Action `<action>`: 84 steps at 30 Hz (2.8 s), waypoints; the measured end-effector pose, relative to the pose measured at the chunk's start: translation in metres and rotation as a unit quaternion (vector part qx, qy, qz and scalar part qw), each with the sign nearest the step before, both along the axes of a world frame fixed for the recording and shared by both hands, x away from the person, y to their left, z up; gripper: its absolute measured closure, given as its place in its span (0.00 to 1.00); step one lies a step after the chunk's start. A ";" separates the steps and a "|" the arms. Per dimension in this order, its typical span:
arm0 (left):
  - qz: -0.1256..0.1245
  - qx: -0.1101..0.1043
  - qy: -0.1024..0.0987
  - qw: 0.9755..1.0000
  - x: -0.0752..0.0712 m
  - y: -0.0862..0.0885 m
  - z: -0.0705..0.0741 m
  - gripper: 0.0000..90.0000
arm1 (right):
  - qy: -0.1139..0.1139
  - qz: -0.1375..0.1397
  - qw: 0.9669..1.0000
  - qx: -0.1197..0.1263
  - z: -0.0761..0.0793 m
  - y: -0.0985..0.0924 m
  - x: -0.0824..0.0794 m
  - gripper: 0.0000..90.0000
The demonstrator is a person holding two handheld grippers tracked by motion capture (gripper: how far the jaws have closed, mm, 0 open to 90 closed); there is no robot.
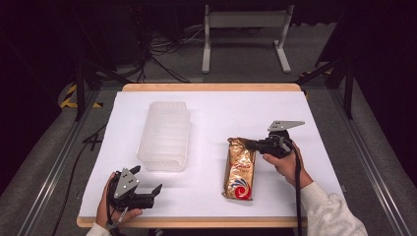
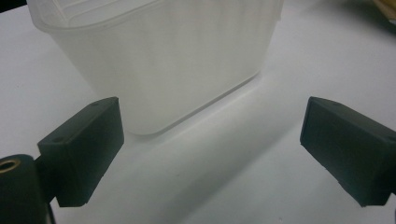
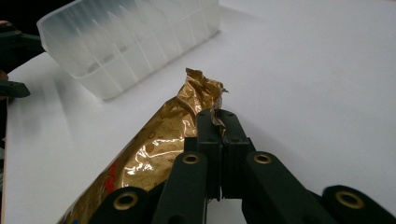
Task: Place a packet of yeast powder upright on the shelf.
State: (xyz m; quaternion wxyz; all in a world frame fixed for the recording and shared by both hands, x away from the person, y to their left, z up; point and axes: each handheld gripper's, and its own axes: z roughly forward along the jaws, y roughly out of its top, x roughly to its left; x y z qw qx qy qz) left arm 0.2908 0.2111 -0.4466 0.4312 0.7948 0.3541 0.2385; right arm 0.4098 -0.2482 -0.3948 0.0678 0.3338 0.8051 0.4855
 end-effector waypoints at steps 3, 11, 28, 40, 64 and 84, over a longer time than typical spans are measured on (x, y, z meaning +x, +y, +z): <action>0.001 -0.002 0.000 1.000 0.000 0.000 0.000 0.08 | -0.011 0.004 1.000 0.004 0.008 -0.002 -0.006 0.99; -0.001 0.001 -0.001 1.000 0.001 -0.001 0.000 0.08 | -0.045 0.015 0.999 -0.006 0.026 0.000 -0.023 0.99; 0.003 -0.002 -0.006 1.000 0.000 0.000 0.001 0.08 | -0.085 0.033 0.996 -0.004 0.051 -0.001 -0.048 1.00; 0.002 -0.003 -0.003 1.000 0.001 0.000 0.001 0.08 | -0.119 0.037 0.992 -0.004 0.063 0.005 -0.059 1.00; 0.005 -0.008 0.000 1.000 0.001 0.001 0.001 0.08 | -0.157 0.042 0.987 0.007 0.085 0.036 -0.044 1.00; 0.005 -0.010 -0.001 1.000 -0.001 0.002 0.000 0.08 | -0.166 0.060 0.983 0.049 0.102 0.074 -0.013 1.00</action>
